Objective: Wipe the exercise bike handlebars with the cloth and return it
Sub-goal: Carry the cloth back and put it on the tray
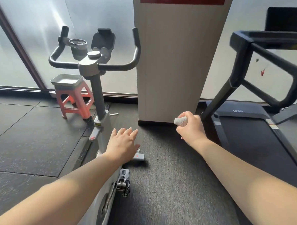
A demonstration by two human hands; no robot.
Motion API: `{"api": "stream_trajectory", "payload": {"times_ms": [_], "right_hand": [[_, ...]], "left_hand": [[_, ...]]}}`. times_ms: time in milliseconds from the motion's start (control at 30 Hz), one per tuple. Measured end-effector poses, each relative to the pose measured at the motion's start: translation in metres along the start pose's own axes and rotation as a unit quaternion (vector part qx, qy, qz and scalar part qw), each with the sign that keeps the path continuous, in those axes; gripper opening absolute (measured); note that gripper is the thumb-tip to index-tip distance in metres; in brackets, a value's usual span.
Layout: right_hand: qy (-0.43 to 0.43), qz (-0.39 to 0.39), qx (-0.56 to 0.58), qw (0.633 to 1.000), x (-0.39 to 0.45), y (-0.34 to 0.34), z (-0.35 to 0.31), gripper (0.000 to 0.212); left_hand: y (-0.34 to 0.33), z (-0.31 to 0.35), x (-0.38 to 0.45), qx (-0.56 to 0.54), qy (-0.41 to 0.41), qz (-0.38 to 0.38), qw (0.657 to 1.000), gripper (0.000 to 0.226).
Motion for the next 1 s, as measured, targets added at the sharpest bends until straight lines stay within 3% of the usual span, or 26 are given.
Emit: {"api": "stream_trajectory", "payload": {"times_ms": [167, 400, 767, 1000], "right_hand": [[-0.006, -0.004, -0.011, 1.0, -0.045, 0.004, 0.019, 0.025], [0.057, 0.008, -0.006, 0.998, -0.088, 0.023, 0.034, 0.021], [0.108, -0.06, -0.011, 0.992, -0.182, 0.055, 0.085, 0.022], [0.125, -0.085, -0.051, 0.987, -0.244, 0.051, 0.09, 0.024]], "left_hand": [[-0.001, 0.014, -0.045, 0.013, -0.004, -0.012, 1.0, 0.061], [0.008, 0.039, -0.107, 0.024, 0.023, 0.006, 0.999, 0.061], [0.002, 0.12, -0.235, -0.013, 0.106, -0.022, 0.994, 0.059], [0.007, 0.145, -0.314, 0.02, 0.136, -0.015, 0.99, 0.063]]}}
Point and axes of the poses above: each hand's wrist, its own x-axis towards the middle knuckle, its own y-axis out of the back of the hand, z = x × y, the point moved 1 cm from there along x, towards the middle knuckle, and after that the axes turned 12 degrees about -y, right-handed, at the moved point
